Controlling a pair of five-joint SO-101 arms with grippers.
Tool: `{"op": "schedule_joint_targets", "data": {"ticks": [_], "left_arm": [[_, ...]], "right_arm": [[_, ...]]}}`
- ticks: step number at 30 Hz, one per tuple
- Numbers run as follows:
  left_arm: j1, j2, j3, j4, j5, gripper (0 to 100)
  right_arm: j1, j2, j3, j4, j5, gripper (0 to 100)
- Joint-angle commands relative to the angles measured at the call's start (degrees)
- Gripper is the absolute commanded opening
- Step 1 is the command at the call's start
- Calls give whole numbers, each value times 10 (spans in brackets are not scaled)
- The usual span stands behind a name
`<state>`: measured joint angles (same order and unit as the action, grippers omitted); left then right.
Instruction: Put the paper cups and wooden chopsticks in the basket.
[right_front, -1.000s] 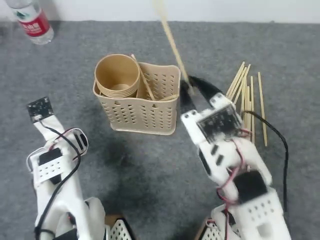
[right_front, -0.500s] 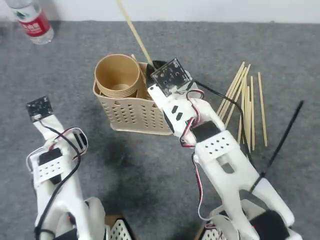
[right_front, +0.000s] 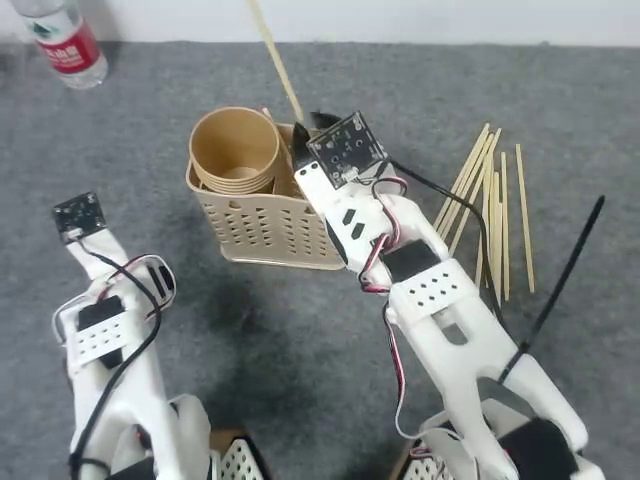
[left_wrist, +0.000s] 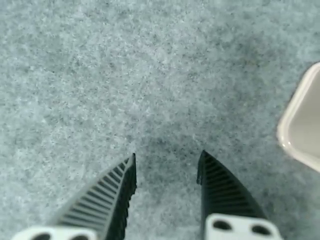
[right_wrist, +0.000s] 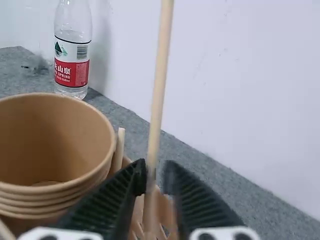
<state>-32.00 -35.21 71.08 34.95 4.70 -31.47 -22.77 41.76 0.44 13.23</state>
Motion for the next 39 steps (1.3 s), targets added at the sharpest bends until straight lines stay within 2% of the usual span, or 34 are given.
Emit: {"op": "schedule_joint_targets", "data": {"ticks": [1,4,8,11,15,22,24,27,34,39], "left_arm": [[4,-4,-4,-11,4,192],[4,-4,-4,-11,4,192],[4,-4,-4,-11,4,192],[4,-4,-4,-11,4,192],[4,-4,-4,-11,4,192],[4,-4,-3,-10,4,192],[4,-4,-3,-9,4,192],[4,-4,-3,-9,4,192],[2,-4,-2,-9,4,192],[3,-4,-2,-9,4,192]], "right_arm": [[-8,1,-4,18,-7,190],[-8,-15,-13,58,-6,155],[-7,-77,-15,109,-6,158],[22,-158,-24,183,-5,162],[146,-262,-40,320,-10,162],[394,-305,-74,407,-11,159],[441,-281,-80,421,-10,159],[472,-206,-83,425,-5,158],[477,53,-114,459,80,158],[498,225,-193,466,95,158]]}}
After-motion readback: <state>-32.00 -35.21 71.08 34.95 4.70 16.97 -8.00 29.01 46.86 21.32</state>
